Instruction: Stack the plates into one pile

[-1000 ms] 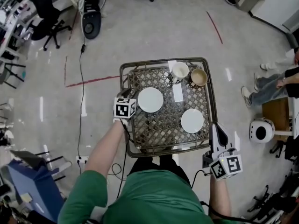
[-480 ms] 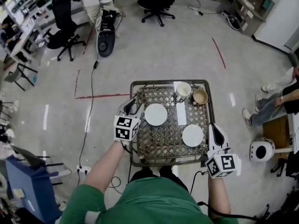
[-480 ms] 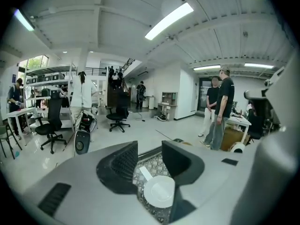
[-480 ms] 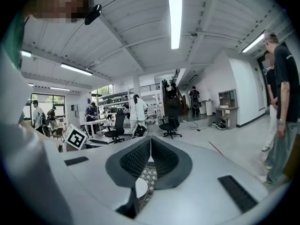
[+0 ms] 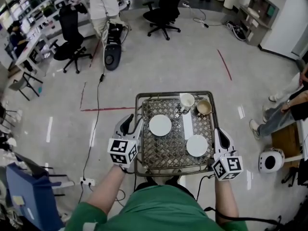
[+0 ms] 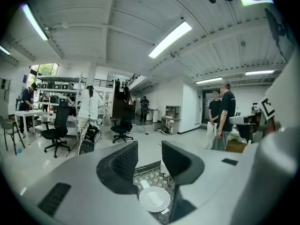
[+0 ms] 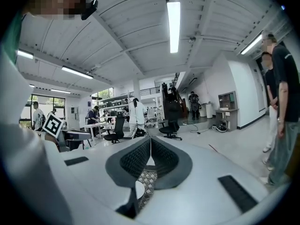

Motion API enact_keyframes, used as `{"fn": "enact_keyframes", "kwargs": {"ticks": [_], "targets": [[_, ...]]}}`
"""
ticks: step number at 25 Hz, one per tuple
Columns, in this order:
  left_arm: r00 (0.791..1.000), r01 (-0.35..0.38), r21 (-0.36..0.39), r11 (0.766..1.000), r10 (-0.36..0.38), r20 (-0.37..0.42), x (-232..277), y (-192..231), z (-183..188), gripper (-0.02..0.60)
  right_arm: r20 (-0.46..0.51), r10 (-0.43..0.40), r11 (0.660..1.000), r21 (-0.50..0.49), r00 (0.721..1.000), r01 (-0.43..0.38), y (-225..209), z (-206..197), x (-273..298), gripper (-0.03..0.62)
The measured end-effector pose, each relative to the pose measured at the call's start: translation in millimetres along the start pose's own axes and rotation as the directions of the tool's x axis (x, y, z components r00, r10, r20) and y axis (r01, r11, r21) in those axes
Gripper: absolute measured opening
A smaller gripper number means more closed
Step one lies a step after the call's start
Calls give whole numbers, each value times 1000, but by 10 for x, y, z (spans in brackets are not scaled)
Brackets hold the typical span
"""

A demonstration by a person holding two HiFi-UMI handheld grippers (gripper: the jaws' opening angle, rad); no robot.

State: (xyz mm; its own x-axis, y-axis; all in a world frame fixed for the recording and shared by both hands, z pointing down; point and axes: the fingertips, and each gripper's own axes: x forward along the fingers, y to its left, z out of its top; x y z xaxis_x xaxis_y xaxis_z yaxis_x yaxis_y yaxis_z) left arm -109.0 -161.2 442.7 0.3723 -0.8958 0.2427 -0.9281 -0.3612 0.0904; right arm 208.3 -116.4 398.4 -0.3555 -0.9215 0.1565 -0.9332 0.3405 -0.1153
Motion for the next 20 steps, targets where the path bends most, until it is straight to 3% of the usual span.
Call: {"fn": "enact_keyframes", "kwargs": {"ticks": [9, 12, 16, 18, 20], "targets": [[999, -49, -5, 999, 49, 9, -347, -131, 6, 167, -9, -64, 990, 129, 998, 65, -600, -190, -65, 23], [998, -69, 0, 998, 69, 6, -392, -193, -10, 167, -58, -53, 978, 199, 997, 63, -860, -511, -24, 25], [997, -76, 5, 997, 76, -16, -371, -301, -110, 167, -212, -8, 934, 347, 977, 83, -1225, -1338, 65, 33], [996, -82, 5, 997, 82, -34, -358, -372, -179, 167, -269, -1, 897, 426, 963, 120, -1432, -1740, 58, 93], [994, -92, 6, 996, 93, -55, -406, -422, -238, 167, -305, 4, 847, 507, 952, 159, -1555, -2084, -7, 108]]}}
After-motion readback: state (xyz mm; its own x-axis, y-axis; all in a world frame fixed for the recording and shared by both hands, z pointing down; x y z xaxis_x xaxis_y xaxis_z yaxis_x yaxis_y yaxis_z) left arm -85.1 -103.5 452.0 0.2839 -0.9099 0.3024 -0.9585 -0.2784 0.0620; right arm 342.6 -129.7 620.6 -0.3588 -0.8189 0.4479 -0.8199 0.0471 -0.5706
